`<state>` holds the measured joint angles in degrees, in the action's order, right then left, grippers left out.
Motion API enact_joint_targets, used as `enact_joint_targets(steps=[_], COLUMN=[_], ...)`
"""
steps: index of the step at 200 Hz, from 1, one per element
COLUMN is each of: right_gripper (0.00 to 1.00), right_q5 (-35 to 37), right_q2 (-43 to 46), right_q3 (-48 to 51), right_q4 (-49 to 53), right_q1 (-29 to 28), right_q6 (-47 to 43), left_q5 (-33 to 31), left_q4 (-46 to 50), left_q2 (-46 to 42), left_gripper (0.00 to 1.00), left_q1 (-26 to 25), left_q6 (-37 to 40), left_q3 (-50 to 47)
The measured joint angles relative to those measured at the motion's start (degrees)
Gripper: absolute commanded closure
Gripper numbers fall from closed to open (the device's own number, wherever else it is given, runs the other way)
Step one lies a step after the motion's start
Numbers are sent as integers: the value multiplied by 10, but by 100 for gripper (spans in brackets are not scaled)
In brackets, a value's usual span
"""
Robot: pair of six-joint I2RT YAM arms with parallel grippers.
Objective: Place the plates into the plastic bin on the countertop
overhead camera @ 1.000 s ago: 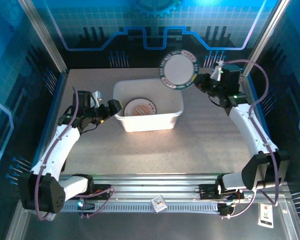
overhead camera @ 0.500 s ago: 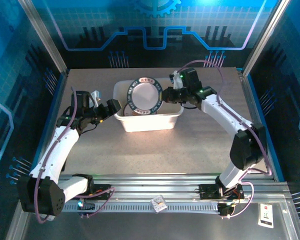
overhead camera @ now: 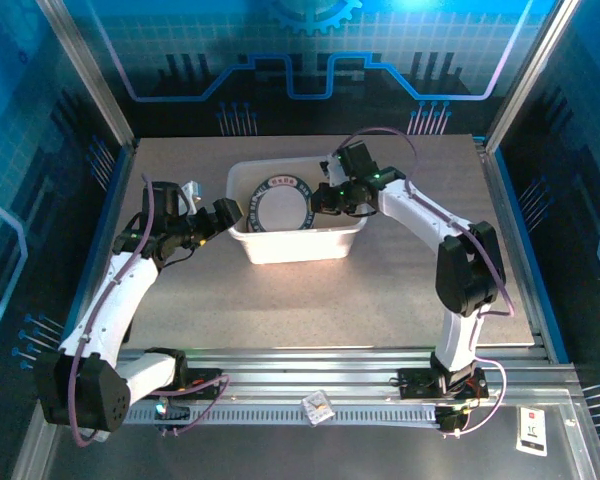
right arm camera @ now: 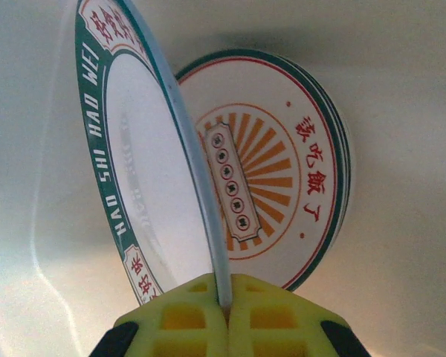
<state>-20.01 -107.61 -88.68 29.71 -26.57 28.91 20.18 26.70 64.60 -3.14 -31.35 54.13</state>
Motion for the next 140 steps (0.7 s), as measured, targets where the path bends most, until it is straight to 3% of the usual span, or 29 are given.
enact_joint_targets(steps=[48, 105, 140], right_gripper=[96, 58, 49], right_q5=[3, 7, 16], right_q2=[-42, -48, -48], right_q3=[-10, -21, -22], right_q4=[14, 35, 40], right_q1=[0, 0, 0], right_q6=[7, 6, 0], left_q5=[0, 0, 0], left_q4=[0, 0, 0], left_q2=[3, 17, 30], left_gripper=[1, 1, 1], left_q1=[0, 0, 0], left_q6=[0, 0, 0], left_q3=[-1, -3, -3])
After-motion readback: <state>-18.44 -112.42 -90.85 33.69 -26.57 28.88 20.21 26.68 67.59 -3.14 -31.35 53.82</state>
